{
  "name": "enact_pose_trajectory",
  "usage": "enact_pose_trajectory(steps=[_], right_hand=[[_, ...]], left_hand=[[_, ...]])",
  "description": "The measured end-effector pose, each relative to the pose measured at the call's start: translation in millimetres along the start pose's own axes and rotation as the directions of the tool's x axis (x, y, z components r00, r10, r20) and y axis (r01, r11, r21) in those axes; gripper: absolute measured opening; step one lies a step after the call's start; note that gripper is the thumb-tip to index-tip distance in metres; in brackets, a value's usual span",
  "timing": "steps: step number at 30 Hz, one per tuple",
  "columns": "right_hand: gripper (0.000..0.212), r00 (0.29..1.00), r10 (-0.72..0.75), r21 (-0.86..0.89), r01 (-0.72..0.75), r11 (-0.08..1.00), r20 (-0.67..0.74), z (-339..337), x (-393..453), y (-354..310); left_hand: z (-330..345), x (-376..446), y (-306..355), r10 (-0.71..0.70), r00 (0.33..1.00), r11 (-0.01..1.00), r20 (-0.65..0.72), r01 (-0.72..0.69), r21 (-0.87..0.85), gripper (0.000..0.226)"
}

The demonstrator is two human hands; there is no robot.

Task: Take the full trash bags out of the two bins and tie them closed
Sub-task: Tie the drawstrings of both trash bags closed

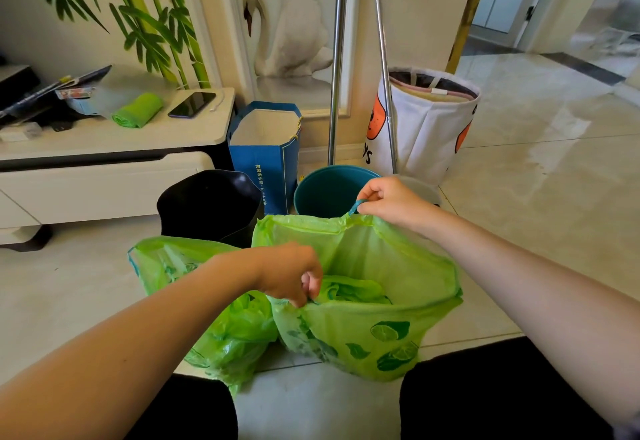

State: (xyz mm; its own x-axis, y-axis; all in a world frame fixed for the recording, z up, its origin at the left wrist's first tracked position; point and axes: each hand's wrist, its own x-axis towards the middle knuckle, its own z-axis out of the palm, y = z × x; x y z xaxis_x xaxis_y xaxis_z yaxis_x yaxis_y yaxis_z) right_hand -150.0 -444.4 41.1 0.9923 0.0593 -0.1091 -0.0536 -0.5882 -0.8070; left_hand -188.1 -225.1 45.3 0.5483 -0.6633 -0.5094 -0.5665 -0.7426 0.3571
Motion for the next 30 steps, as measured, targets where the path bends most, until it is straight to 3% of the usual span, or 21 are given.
enact_pose_trajectory(steps=[3,7,13,17,20,24,25,26,29,30], right_hand=[[0.019,1.000,-0.006,-0.026,0.005,1.000,-0.009,-1.8,-0.8,1.5],[0.020,1.000,-0.010,-0.037,0.010,0.999,-0.008,-1.6,-1.4,0.3],[0.015,0.999,-0.034,-0.063,0.032,0.998,-0.028,-0.4,-1.0,-1.0],[0.017,0.999,-0.038,-0.003,0.038,0.999,0.000,-0.3,-4.6,-10.3],[0.019,0.991,-0.095,0.170,0.111,0.979,-0.096,-8.9,-11.1,-35.6],[0.012,0.941,-0.156,0.336,0.257,0.906,-0.301,-25.8,-29.8,-73.9],[0.010,0.928,-0.172,0.350,0.290,0.891,-0.330,-28.6,-34.3,-79.5],[0.008,0.919,-0.183,0.357,0.311,0.881,-0.348,-30.1,-38.3,-83.8],[0.003,0.923,-0.162,0.310,0.277,0.909,-0.348,-26.9,-43.2,-84.9],[0.005,0.927,-0.152,0.265,0.251,0.931,-0.343,-25.0,-44.0,-83.6]], left_hand=[[-1.7,-1.0,1.6,0.028,0.999,0.999,-0.038,-0.029,-0.033,0.016],[-5.1,-1.6,2.9,0.058,0.981,0.997,-0.186,-0.068,-0.047,0.010],[-11.9,-4.0,4.9,0.054,0.889,0.966,-0.454,-0.162,-0.203,0.013],[-17.9,-7.3,8.4,0.013,0.837,0.940,-0.546,-0.197,-0.279,0.010],[-31.7,-16.0,12.6,-0.025,0.715,0.907,-0.699,-0.278,-0.317,0.012],[-49.1,-30.5,23.3,-0.188,0.399,0.837,-0.897,-0.413,-0.359,0.006],[-51.4,-33.1,25.2,-0.205,0.354,0.830,-0.912,-0.432,-0.354,0.005],[-52.7,-34.1,26.0,-0.209,0.342,0.830,-0.916,-0.434,-0.351,0.005],[-51.0,-29.8,18.6,-0.194,0.459,0.879,-0.867,-0.311,-0.361,0.005],[-49.9,-28.5,16.0,-0.201,0.469,0.895,-0.860,-0.270,-0.356,0.007]])
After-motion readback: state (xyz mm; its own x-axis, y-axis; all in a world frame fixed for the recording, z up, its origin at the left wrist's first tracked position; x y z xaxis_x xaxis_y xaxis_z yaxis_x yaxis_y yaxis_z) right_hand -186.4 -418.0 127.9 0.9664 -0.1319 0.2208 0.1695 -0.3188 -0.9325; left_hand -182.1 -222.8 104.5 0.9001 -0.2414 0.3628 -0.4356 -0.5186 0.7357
